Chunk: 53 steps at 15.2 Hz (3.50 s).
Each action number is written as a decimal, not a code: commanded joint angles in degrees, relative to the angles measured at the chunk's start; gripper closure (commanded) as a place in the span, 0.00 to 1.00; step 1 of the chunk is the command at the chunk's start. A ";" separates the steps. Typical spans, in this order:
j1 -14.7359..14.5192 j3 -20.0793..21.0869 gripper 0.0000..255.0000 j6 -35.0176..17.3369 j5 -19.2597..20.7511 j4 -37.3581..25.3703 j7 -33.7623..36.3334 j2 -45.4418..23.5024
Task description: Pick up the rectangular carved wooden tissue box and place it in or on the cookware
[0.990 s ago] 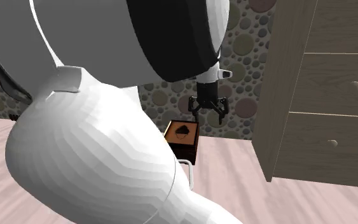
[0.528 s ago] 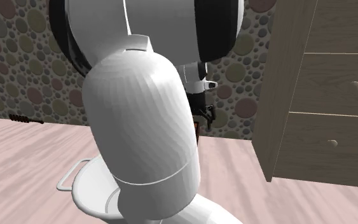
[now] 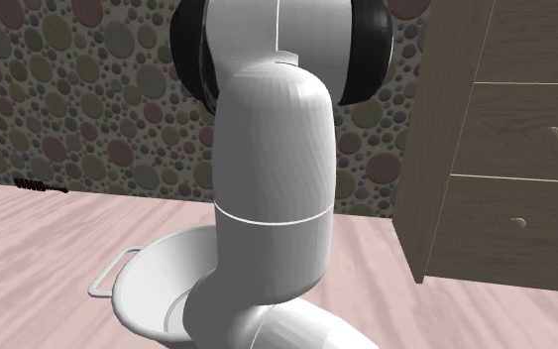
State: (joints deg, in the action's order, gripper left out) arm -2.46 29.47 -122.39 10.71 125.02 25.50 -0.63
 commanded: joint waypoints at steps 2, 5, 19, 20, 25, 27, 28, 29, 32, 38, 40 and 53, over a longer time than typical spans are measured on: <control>-0.04 -0.03 0.00 -2.18 1.46 0.68 1.22 -1.88; 0.03 -0.25 0.00 -4.29 2.61 1.73 2.00 -3.20; 0.03 -0.30 1.00 -4.66 2.89 1.82 2.19 -3.54; 0.03 -0.30 1.00 -4.67 2.88 1.83 2.18 -3.53; 0.08 -0.25 1.00 -4.02 2.41 1.64 1.78 -2.95; 0.13 -0.18 1.00 -2.66 1.60 1.04 1.05 -1.97; 0.16 -0.16 1.00 -1.97 1.21 0.72 0.70 -1.49; 0.18 -0.14 1.00 -1.28 0.84 0.39 0.36 -1.03; 0.22 -0.13 1.00 0.82 -0.18 -0.69 -0.59 0.27; 0.27 -0.22 1.00 5.09 -1.84 -3.19 -2.26 2.51; 0.28 -0.27 1.00 6.53 -2.30 -4.12 -2.75 3.15; 0.36 -0.64 1.00 16.07 -4.20 -11.42 -5.20 5.96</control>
State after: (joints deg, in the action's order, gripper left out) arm -2.13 28.92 -107.03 6.75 114.09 20.60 4.86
